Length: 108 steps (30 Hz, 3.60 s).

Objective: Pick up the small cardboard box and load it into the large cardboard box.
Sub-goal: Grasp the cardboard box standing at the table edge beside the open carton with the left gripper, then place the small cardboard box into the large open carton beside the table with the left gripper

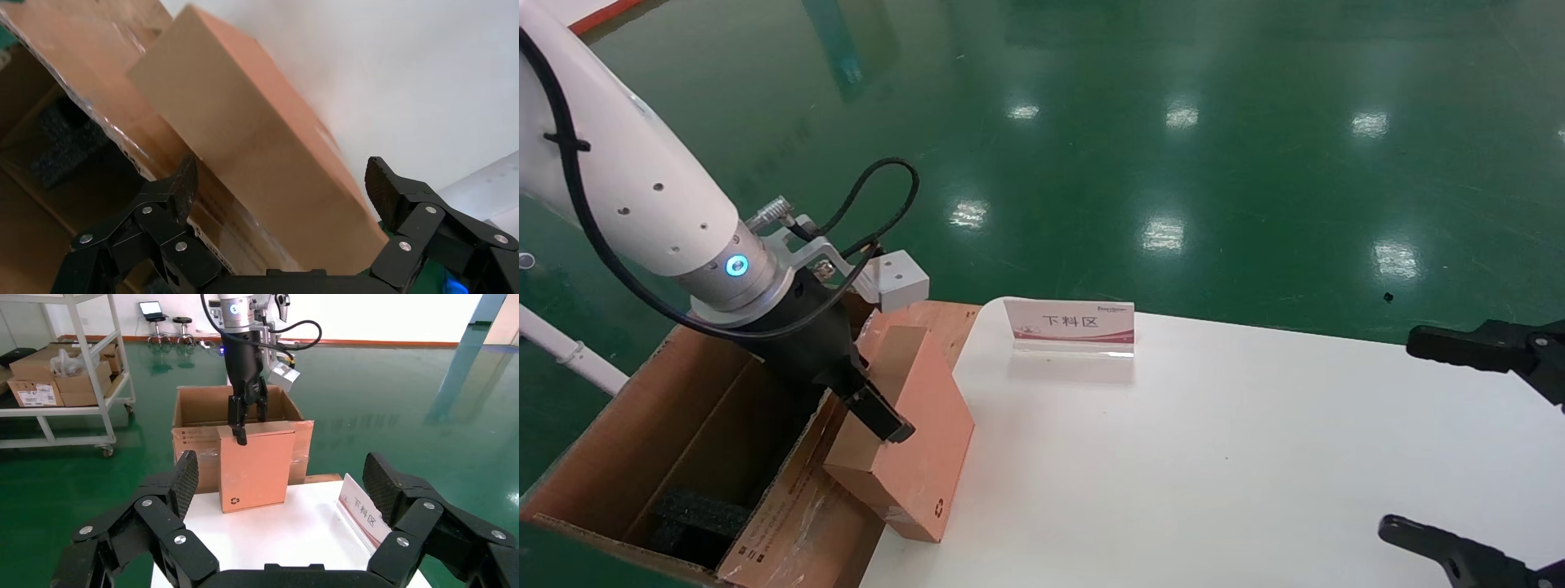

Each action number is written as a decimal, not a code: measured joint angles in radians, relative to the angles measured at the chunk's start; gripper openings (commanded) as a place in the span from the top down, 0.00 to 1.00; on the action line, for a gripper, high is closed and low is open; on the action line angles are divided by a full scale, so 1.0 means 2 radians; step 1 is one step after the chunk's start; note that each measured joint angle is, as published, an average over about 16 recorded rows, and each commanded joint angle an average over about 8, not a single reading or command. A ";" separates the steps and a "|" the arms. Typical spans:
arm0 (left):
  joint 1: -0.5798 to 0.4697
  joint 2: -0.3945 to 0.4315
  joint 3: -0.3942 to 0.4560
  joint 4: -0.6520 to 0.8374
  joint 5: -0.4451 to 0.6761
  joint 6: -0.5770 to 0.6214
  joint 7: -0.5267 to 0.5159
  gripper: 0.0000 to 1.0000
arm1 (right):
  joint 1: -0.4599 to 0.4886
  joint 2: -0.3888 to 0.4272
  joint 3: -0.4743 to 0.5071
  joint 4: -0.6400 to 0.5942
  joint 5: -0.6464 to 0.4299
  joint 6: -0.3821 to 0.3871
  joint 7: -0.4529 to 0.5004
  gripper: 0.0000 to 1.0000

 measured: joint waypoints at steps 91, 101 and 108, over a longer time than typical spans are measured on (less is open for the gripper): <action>-0.189 -0.011 -0.044 0.082 -0.038 -0.001 0.082 1.00 | 0.000 0.001 -0.002 -0.001 0.001 0.000 -0.001 1.00; -0.313 -0.019 0.039 0.110 -0.052 0.028 0.109 1.00 | 0.001 0.001 -0.002 -0.001 0.001 0.001 -0.001 0.78; -0.377 -0.049 0.116 0.090 -0.061 0.032 0.116 1.00 | 0.001 0.001 -0.002 -0.001 0.001 0.001 -0.001 0.00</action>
